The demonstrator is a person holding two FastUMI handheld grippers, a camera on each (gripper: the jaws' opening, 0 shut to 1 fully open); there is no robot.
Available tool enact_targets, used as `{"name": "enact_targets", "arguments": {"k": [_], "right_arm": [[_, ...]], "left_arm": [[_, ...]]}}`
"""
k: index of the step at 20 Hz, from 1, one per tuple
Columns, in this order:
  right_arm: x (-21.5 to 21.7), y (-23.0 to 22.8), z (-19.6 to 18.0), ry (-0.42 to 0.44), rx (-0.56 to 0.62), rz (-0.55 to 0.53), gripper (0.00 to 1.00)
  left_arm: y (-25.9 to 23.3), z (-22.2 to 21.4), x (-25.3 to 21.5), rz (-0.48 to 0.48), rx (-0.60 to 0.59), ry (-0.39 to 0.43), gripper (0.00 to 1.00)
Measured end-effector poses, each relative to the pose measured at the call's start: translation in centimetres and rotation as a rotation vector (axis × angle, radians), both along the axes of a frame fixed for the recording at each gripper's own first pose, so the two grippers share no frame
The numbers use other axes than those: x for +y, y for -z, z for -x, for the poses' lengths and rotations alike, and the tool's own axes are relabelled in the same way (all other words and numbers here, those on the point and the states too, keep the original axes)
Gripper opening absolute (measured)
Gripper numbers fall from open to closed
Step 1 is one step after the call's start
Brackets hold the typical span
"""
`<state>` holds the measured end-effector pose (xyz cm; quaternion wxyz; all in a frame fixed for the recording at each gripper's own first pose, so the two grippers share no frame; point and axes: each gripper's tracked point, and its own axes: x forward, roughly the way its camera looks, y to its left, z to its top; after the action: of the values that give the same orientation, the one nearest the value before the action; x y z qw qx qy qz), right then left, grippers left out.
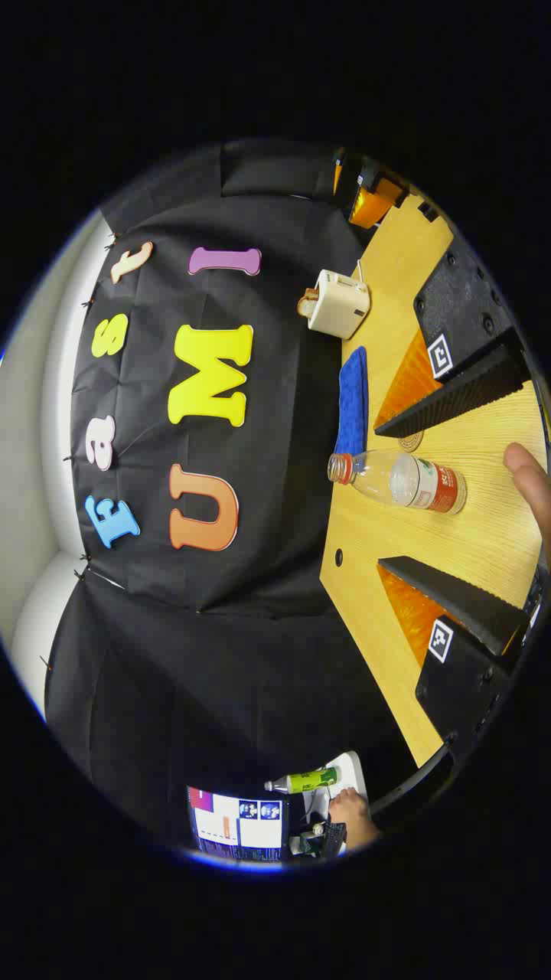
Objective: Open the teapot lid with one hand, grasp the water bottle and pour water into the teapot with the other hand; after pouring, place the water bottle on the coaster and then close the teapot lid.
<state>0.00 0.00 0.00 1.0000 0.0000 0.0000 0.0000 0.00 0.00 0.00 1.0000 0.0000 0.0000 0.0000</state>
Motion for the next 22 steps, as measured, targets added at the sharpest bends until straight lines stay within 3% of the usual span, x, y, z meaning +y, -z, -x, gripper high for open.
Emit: {"name": "enact_targets", "arguments": {"k": [12,22], "right_arm": [[-0.2,-0.1,-0.1,0.015,-0.014,0.027,0.95],[4.3,1.6,-2.7,-0.126,-0.042,-0.038,0.95]], "left_arm": [[0.6,-0.3,-0.8,-0.054,0.002,0.006,0.98],[1.9,-1.1,-1.0,-0.062,0.035,0.013,0.98]]}}
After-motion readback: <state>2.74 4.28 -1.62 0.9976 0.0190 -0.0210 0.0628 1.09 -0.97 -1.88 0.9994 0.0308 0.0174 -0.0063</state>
